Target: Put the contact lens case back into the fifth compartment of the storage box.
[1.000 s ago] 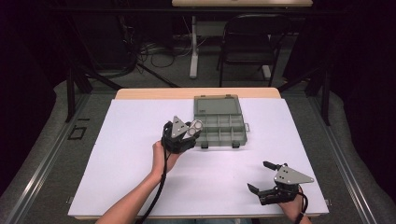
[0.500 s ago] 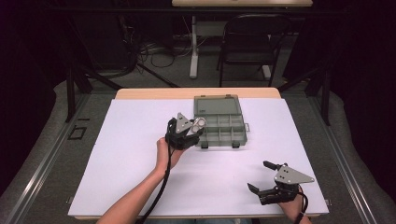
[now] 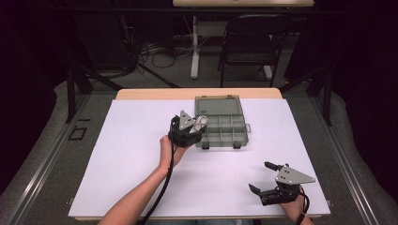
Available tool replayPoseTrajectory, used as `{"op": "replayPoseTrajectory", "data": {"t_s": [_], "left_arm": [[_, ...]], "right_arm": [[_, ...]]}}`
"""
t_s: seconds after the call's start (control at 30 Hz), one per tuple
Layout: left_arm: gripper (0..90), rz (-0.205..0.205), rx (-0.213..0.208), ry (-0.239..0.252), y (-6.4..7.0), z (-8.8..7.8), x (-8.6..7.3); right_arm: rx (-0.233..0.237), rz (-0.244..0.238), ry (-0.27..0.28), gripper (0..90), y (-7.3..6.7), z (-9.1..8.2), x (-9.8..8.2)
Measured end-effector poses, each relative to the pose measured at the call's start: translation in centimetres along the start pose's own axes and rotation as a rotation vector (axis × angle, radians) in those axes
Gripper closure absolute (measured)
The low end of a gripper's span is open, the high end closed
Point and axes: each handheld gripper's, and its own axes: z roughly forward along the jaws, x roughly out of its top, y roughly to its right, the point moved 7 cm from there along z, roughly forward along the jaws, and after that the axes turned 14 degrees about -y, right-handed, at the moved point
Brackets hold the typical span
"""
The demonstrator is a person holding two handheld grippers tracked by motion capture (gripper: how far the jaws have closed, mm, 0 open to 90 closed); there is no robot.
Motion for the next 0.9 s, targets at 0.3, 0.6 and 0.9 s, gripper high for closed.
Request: {"op": "replayPoseTrajectory", "data": {"t_s": [0.3, 0.6, 0.9], "left_arm": [[49.2, -0.022, 0.008, -0.020, -0.4, 0.9, -0.1], [49.2, -0.032, 0.021, -0.052, -0.5, 1.6, -0.3], [49.2, -0.050, 0.041, -0.086, -0.6, 2.2, -0.6]], "right_arm": [[0.000, -0.001, -0.002, 2.1, 0.0, 0.0, 0.0], [0.001, 0.000, -0.006, 2.1, 0.0, 0.0, 0.0], [0.002, 0.002, -0.009, 2.2, 0.0, 0.0, -0.1]]}}
